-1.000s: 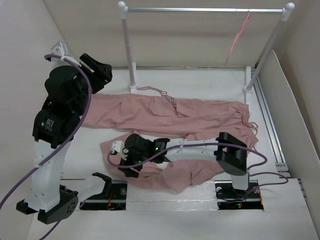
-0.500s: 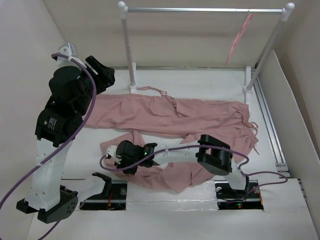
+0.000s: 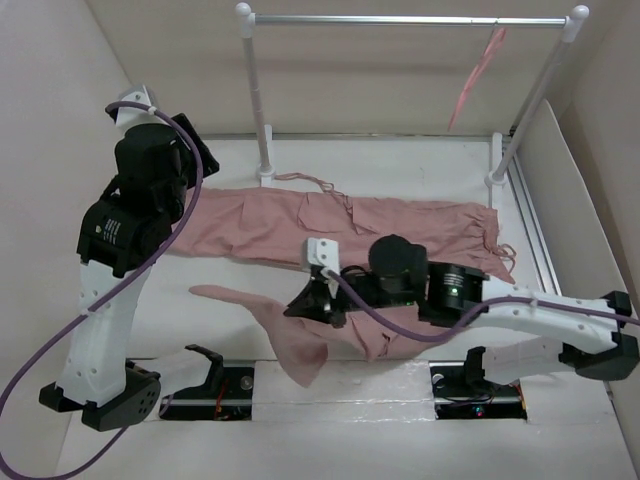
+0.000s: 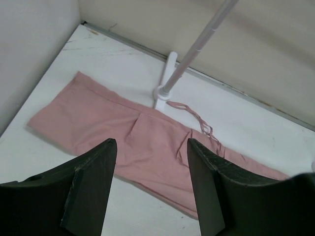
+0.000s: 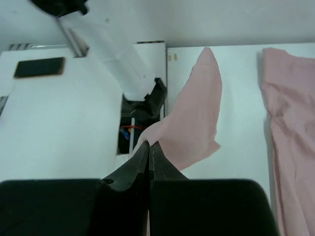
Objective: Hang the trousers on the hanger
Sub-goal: Flatten out the trousers at the center of the board.
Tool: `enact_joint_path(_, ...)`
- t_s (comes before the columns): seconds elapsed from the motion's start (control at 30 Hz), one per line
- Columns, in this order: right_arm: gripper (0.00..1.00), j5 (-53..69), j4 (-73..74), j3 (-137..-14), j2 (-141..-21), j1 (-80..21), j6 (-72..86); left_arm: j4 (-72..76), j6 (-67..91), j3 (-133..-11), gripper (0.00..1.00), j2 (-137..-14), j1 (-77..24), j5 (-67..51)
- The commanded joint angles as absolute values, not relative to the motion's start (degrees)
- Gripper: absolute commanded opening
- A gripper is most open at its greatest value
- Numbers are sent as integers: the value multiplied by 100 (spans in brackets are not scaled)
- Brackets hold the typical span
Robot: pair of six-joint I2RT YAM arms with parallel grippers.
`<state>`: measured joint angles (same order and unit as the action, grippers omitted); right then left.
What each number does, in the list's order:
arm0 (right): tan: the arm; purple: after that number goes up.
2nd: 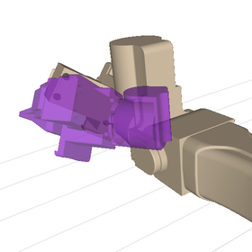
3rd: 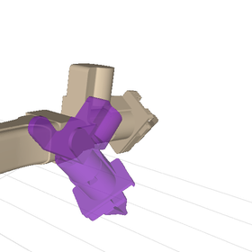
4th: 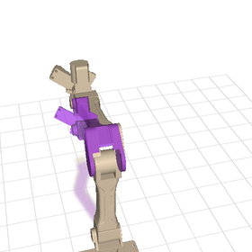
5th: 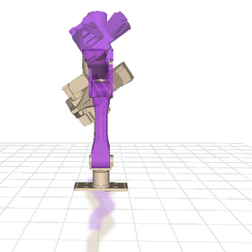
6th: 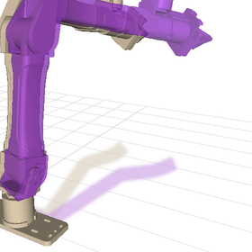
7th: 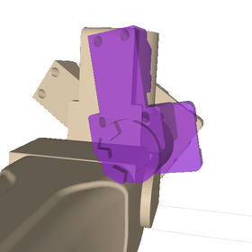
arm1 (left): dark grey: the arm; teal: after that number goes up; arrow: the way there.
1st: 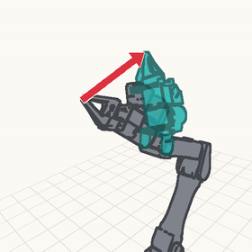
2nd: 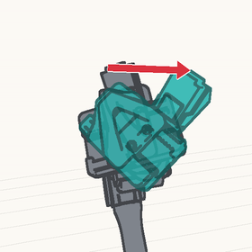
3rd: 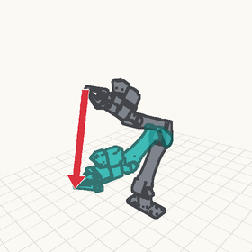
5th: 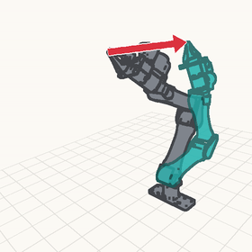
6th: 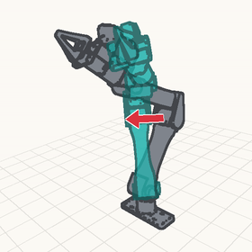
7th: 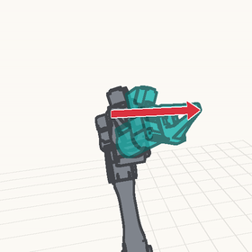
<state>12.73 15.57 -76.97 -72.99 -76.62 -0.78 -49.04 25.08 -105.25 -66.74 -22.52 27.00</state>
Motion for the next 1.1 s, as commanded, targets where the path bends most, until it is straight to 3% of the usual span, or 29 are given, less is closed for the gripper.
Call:
enact_joint_path(0.0, 0, 1863, 1355, -7068, -6962, -7445, -229, -5062, 2364, -10670, 55, -6609, -2250, 3181)
enact_joint_path(0.2, 0, 2188, 1020, -6600, -7836, -6059, -202, -5124, 2320, -10197, 56, -6776, -2250, 3384)
enact_joint_path(0.33, 4, 2225, 1037, -7398, -9024, -5424, -325, -4975, 2364, -9731, 56, -6873, -2250, 3305)
enact_joint_path(0.47, 7, 1661, 1493, -8488, -10036, -4984, -413, -4694, 2268, -9344, 56, -6891, -1654, 2500)
enact_joint_path(0.5, 14, 1635, 1581, -8629, -10142, -4905, -361, -4572, 2207, -9186, 55, -6873, -1365, 2296)
enact_joint_path(0.53, 44, 1617, 1660, -8840, -10264, -4782, -308, -4544, 2206, -9106, 55, -6847, -1293, 2129)
enact_joint_path(0.57, 55, 1626, 1705, -8877, -10248, -4781, -334, -4535, 2232, -9010, 55, -6838, -1292, 1875)
enact_joint_path(0.63, 72, 1504, 1636, -8764, -10021, -4781, -325, -4544, 2442, -8554, 54, -6794, -1292, 1549)
enact_joint_path(0.73, 79, 1424, 1424, -7984, -9031, -4729, -264, -4150, 3116, -7264, 48, -6253, -1475, 846)
enact_joint_path(0.8, 72, 1380, 1529, -7639, -8545, -4781, -246, -3807, 3610, -6177, 48, -5655, -1556, 713)
enact_joint_path(0.83, 42, 1371, 1555, -7472, -8282, -4781, -237, -3727, 4021, -5865, 44, -5477, -1556, 642)
enact_joint_path(0.87, 26, 1397, 1590, -7305, -8053, -4860, -229, -3605, 4165, -5532, 42, -5319, -1556, 398)
enact_joint_path(0.93, 7, 1293, 1687, -6769, -7341, -5105, -229, -3612, 4446, -4950, 41, -5099, -1556, 386)
enact_joint_path(1.0, 7, 1047, 1818, -6287, -6701, -5316, -141, -3926, 5077, -4555, 42, -5054, -1556, 483)
enact_joint_path(1.07, 12, 967, 1959, -6022, -6321, -5317, -27, -3824, 5622, -4238, 45, -4844, -1556, 292)
